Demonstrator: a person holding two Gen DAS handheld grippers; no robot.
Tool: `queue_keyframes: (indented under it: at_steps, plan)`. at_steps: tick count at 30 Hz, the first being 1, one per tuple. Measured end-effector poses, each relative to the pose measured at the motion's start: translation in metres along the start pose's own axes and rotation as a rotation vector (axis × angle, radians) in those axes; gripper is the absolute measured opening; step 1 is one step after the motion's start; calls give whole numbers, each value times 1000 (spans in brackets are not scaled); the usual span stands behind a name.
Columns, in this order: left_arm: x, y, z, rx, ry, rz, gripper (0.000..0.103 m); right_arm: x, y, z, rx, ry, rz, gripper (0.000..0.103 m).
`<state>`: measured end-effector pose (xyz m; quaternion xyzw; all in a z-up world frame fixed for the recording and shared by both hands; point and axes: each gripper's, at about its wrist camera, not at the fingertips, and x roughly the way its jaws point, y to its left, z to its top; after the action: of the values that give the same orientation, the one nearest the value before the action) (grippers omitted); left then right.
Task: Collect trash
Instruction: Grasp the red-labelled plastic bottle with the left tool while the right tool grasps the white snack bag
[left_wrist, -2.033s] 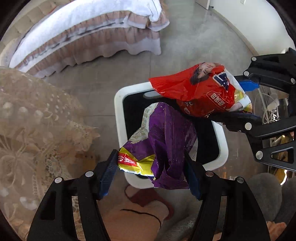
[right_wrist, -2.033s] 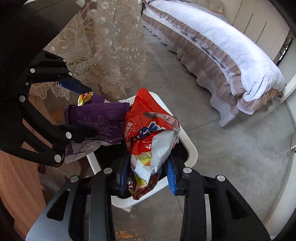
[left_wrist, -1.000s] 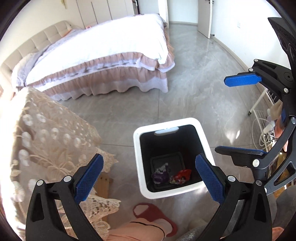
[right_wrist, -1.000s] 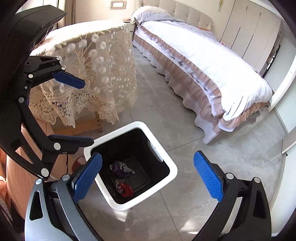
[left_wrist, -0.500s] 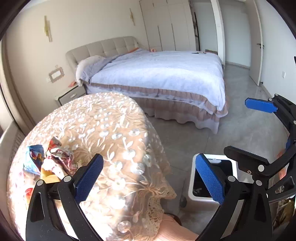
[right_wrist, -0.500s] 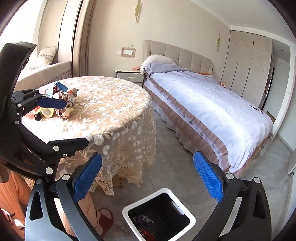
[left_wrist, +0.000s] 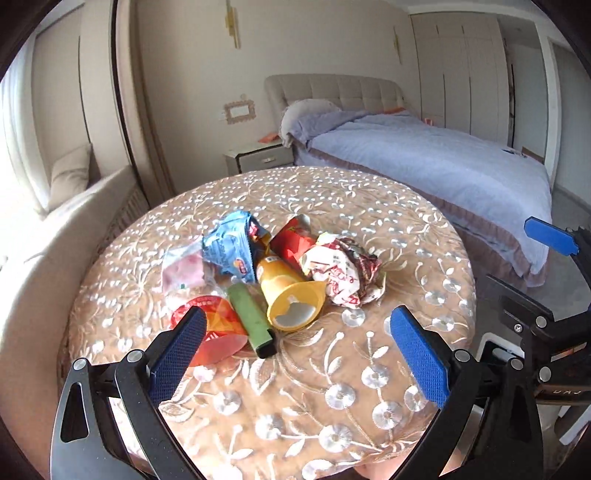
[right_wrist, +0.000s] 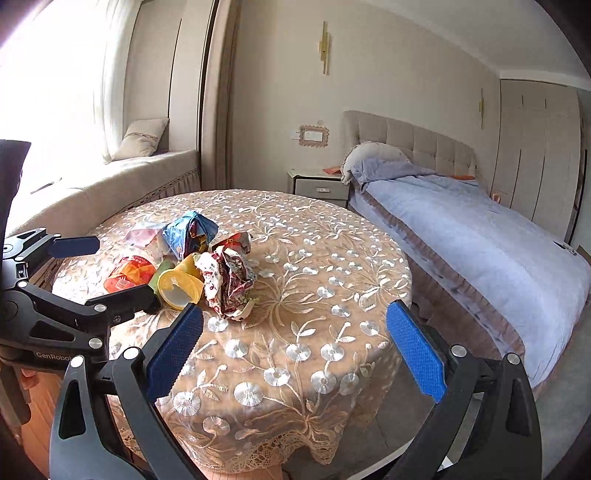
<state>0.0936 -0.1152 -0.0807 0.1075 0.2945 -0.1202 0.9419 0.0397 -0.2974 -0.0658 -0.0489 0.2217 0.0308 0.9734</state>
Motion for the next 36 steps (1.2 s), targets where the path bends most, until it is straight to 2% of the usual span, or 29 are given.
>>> queue_keyframes:
  at_steps: [4, 7, 9, 13, 15, 16, 17, 18, 19, 21, 22, 23, 24, 25, 26, 27, 28, 31, 36]
  plan:
    - [22, 49, -19, -95, 94, 76, 98, 32, 23, 9, -21, 50, 22, 99]
    - [36, 79, -29, -170, 147, 83, 98, 59, 31, 13, -1, 100, 59, 99]
    - [45, 88, -31, -194, 174, 88, 98, 76, 34, 16, 15, 133, 82, 99]
    - [60, 97, -33, -194, 198, 116, 98, 104, 38, 22, 29, 189, 72, 99]
    - [66, 101, -33, -206, 205, 100, 95, 116, 35, 24, 64, 222, 92, 99]
    - [70, 102, -33, -210, 212, 85, 91, 122, 34, 24, 79, 237, 111, 99]
    - [75, 102, -32, -212, 221, 73, 80, 126, 33, 25, 91, 248, 127, 99]
    - [78, 104, -31, -219, 227, 62, 74, 130, 33, 25, 97, 257, 131, 99]
    - [84, 105, -30, -223, 234, 51, 72, 135, 35, 26, 93, 268, 130, 99]
    - [93, 106, -28, -222, 246, 45, 59, 142, 38, 27, 85, 285, 127, 99]
    - [96, 106, -26, -219, 243, 36, 57, 146, 39, 28, 84, 291, 126, 99]
    - [98, 107, -24, -216, 236, 24, 49, 149, 40, 28, 83, 299, 125, 98]
    - [100, 107, -22, -212, 235, 8, 37, 152, 40, 28, 85, 310, 126, 95]
    - [102, 106, -19, -212, 230, -6, 32, 155, 40, 27, 92, 327, 134, 88]
    - [103, 106, -17, -209, 227, 5, 25, 158, 39, 25, 98, 341, 143, 74]
    - [105, 105, -16, -204, 223, 14, 21, 161, 39, 23, 104, 356, 156, 65]
    - [106, 106, -15, -202, 223, 13, 21, 164, 39, 19, 109, 375, 170, 51]
    - [102, 109, -14, -202, 204, 10, 18, 161, 38, 15, 114, 357, 178, 48]
    - [77, 113, -9, -226, 145, 13, 5, 139, 33, 20, 131, 307, 181, 47]
